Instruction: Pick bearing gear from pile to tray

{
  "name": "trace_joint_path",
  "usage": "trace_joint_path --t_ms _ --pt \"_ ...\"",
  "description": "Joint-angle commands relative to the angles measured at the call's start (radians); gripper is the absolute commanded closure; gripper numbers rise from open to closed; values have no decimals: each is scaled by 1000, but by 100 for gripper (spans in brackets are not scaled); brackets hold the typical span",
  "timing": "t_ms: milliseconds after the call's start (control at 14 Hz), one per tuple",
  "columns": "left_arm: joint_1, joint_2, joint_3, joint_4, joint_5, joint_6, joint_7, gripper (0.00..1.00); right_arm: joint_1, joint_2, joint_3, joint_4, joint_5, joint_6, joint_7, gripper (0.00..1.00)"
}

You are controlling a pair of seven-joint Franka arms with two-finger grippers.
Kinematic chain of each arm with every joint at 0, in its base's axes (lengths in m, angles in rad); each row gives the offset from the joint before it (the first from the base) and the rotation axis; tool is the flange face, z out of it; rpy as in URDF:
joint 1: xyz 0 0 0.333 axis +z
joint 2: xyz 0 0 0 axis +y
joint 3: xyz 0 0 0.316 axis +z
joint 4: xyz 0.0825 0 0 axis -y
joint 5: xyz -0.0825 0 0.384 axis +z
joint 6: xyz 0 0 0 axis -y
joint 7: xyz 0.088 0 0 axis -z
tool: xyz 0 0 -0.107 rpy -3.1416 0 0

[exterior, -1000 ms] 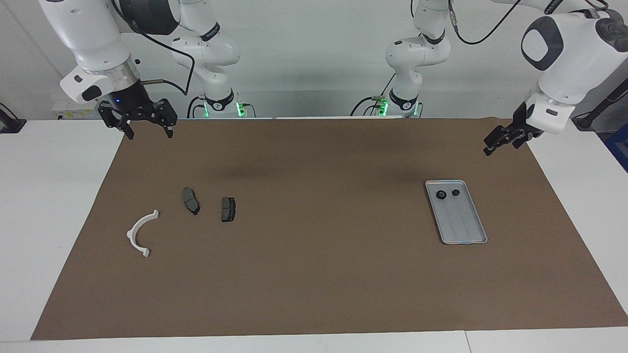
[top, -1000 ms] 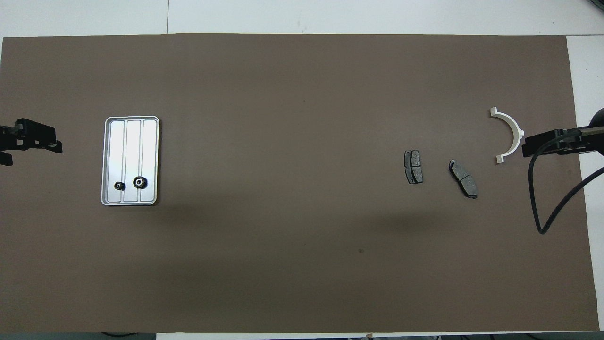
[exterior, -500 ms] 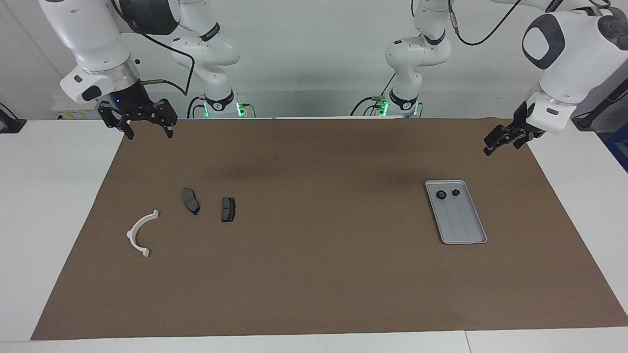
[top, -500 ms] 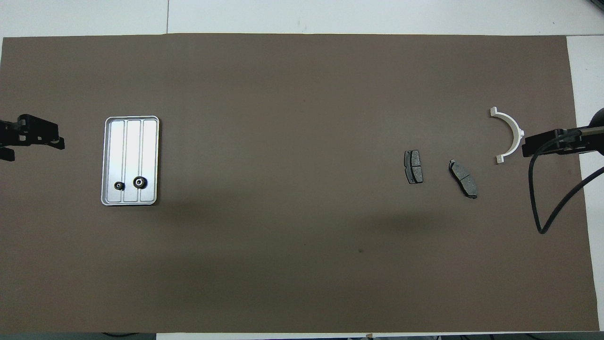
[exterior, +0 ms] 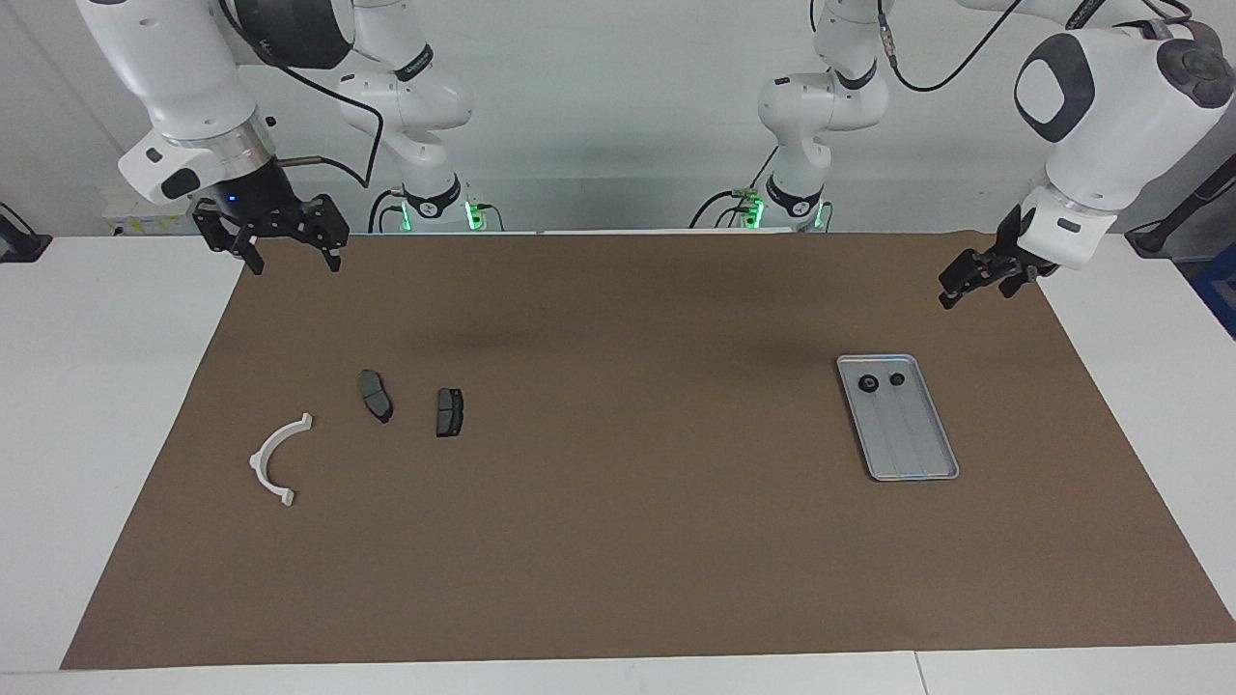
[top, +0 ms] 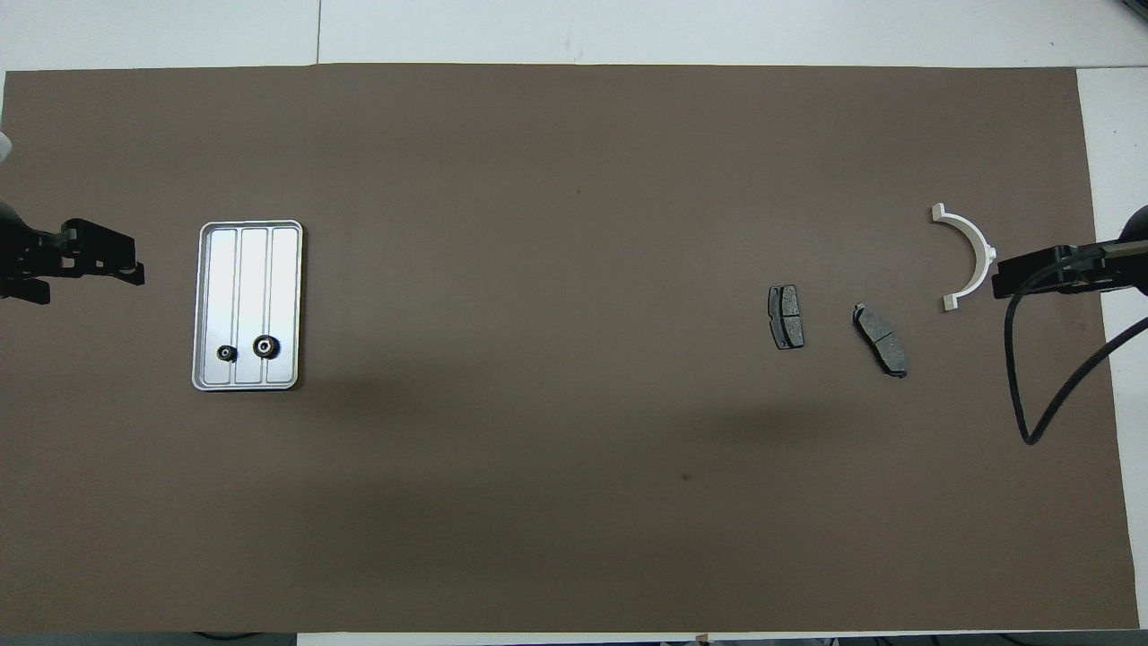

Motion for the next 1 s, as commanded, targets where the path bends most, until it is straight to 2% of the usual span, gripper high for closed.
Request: trace_joint_path --t_ms 0,429,929 --pt "-18 -24 23 -9 -2 -8 8 0 -8 -8 4 -17 21 27 14 0" --pt "-18 -67 14 -38 -2 -50 8 0 -8 -6 4 -17 21 27 14 0" --pt "-12 -63 8 -37 1 12 7 0 -11 -8 5 -17 21 27 11 0"
